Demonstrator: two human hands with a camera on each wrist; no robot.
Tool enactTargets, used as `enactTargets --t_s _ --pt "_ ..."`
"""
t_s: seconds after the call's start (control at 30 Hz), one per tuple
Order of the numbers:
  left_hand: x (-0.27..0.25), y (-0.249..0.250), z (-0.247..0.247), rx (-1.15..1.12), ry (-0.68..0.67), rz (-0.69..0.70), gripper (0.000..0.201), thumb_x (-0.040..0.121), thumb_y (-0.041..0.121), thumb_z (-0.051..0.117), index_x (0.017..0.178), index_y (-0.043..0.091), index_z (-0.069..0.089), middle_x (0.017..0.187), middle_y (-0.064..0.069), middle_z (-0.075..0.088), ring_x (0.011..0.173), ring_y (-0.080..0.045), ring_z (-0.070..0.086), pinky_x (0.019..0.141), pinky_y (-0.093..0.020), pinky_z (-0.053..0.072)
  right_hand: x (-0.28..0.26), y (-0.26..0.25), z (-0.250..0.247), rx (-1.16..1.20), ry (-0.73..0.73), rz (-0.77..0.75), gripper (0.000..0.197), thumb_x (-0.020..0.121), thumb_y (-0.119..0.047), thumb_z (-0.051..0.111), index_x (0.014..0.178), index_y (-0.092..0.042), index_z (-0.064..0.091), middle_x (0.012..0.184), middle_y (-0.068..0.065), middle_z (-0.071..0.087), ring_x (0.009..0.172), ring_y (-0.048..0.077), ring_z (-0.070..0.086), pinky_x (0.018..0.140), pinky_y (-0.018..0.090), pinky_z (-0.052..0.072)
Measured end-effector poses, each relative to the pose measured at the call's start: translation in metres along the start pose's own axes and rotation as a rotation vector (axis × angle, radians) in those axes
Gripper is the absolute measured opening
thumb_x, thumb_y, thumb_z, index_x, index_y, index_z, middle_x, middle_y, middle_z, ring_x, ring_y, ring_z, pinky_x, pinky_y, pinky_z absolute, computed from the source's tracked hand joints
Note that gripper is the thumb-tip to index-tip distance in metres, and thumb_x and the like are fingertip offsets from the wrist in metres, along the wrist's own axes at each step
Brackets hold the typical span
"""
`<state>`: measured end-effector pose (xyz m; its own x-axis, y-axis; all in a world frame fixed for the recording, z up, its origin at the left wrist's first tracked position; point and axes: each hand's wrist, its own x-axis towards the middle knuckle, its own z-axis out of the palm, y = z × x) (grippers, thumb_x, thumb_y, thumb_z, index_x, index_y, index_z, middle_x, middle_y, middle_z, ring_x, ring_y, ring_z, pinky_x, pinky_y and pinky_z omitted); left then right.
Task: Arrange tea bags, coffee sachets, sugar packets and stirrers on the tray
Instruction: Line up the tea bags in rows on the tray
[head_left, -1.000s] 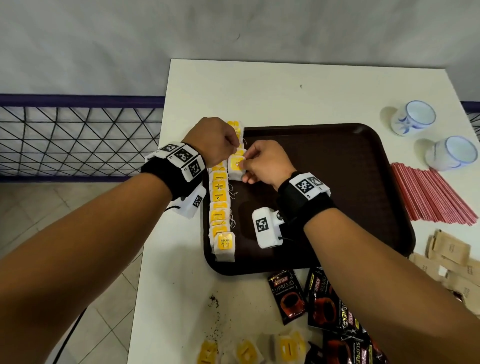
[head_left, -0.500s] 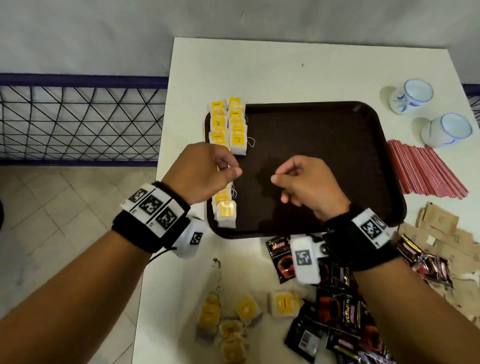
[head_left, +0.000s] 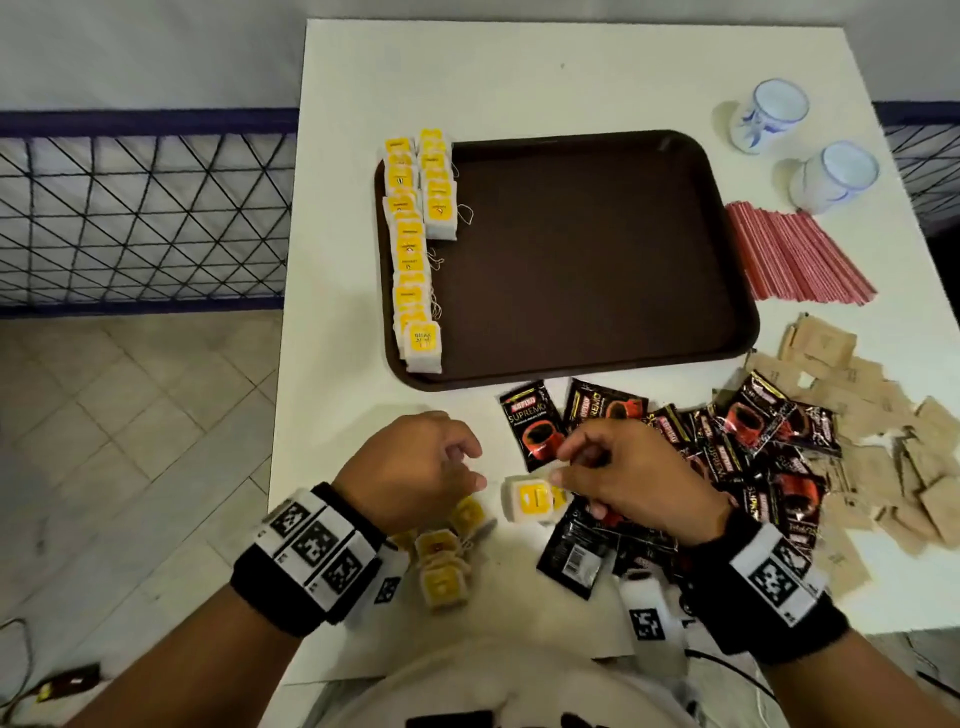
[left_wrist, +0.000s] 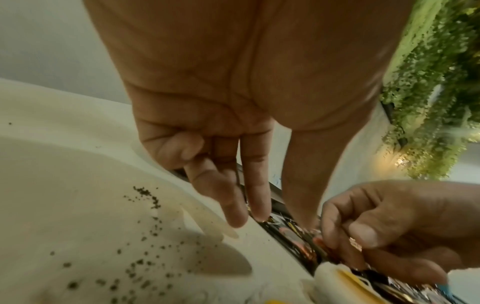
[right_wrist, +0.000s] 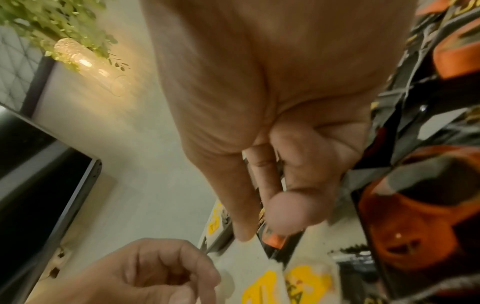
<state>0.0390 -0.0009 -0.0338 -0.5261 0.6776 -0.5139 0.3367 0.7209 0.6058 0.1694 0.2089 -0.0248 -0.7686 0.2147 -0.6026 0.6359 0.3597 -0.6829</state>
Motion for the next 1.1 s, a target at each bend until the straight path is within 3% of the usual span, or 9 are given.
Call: enactTargets --t_s 0.17,0.27,0.33,0.43,0.53,0.63,0.73,0.87,1.1 --pt "-0.004 0.008 0.005 0.231 -0.207 0.036 0.052 0.073 0.043 0.077 0.121 0.036 0.060 0.110 0.009 0.052 0.095 -0.007 0.049 0.085 -0.031 0.049 -0.009 -0.006 0.009 -0.240 -0.071 -0.055 0.034 0.076 -0.038 0.084 0.102 -0.028 0.065 0.084 -0.001 0.068 0.061 0.008 0.065 0.062 0.029 0.055" --pt "-0.005 0.013 0.008 0.340 -0.229 0.069 0.050 0.075 0.047 0.075 0.121 0.035 0.060 0.112 0.006 0.051 0.105 -0.013 0.051 0.084 -0.029 0.047 -0.005 -0.009 0.016 -0.491 -0.091 -0.155 0.046 0.075 -0.042 0.082 0.114 -0.031 0.061 0.100 -0.010 0.059 0.087 0.010 0.060 0.078 0.033 0.053" --pt "-0.005 0.016 0.010 0.386 -0.228 0.086 0.044 0.078 0.045 0.072 0.119 0.032 0.061 0.112 0.004 0.052 0.107 -0.015 0.050 0.083 -0.028 0.045 -0.002 -0.008 0.021 -0.572 -0.101 -0.206 0.042 0.077 -0.041 0.079 0.113 -0.031 0.060 0.106 -0.011 0.053 0.092 0.013 0.059 0.080 0.035 0.053" --pt "-0.005 0.018 0.013 0.418 -0.234 0.094 0.030 0.082 0.037 0.067 0.111 0.027 0.063 0.108 0.003 0.052 0.104 -0.018 0.051 0.081 -0.031 0.045 0.001 -0.007 0.025 -0.587 -0.102 -0.243 0.018 0.084 -0.036 0.072 0.094 -0.029 0.059 0.101 -0.011 0.050 0.086 0.013 0.058 0.075 0.035 0.052" --pt "-0.006 0.017 0.015 0.390 -0.224 0.104 0.017 0.081 0.027 0.067 0.098 0.026 0.065 0.097 0.007 0.047 0.099 -0.018 0.053 0.075 -0.028 0.044 0.001 -0.005 0.024 -0.511 -0.125 -0.262 0.016 0.088 -0.029 0.070 0.082 -0.025 0.056 0.091 -0.011 0.056 0.078 0.008 0.057 0.074 0.035 0.053" --pt "-0.006 0.014 0.015 0.353 -0.224 0.109 0.021 0.079 0.016 0.064 0.098 0.025 0.067 0.101 0.006 0.051 0.100 -0.017 0.054 0.073 -0.025 0.041 0.000 -0.003 0.019 -0.413 -0.171 -0.273 0.013 0.087 -0.026 0.070 0.083 -0.026 0.058 0.083 -0.012 0.062 0.072 0.005 0.059 0.067 0.027 0.051" --pt "-0.007 0.010 0.013 0.342 -0.201 0.138 0.034 0.079 0.021 0.066 0.112 0.029 0.065 0.111 0.005 0.051 0.103 -0.016 0.052 0.081 -0.030 0.048 0.000 -0.004 0.014 -0.323 -0.197 -0.267 0.012 0.088 -0.024 0.071 0.086 -0.030 0.060 0.078 -0.011 0.065 0.067 0.003 0.062 0.060 0.017 0.046" --pt "-0.005 0.009 0.012 0.351 -0.188 0.200 0.034 0.077 0.019 0.069 0.107 0.034 0.067 0.112 0.006 0.051 0.104 -0.015 0.049 0.082 -0.034 0.049 0.003 -0.006 0.008 -0.231 -0.185 -0.238 0.013 0.085 -0.015 0.072 0.087 -0.024 0.063 0.068 -0.011 0.064 0.058 0.004 0.060 0.053 0.018 0.045" --pt "0.002 0.006 0.011 0.308 -0.219 0.267 0.018 0.080 0.025 0.068 0.097 0.028 0.074 0.103 0.006 0.060 0.099 -0.014 0.052 0.081 -0.030 0.047 0.008 -0.007 0.001 -0.112 -0.136 -0.247 0.015 0.085 -0.008 0.073 0.083 -0.021 0.066 0.075 -0.009 0.067 0.065 0.002 0.060 0.061 0.017 0.048"
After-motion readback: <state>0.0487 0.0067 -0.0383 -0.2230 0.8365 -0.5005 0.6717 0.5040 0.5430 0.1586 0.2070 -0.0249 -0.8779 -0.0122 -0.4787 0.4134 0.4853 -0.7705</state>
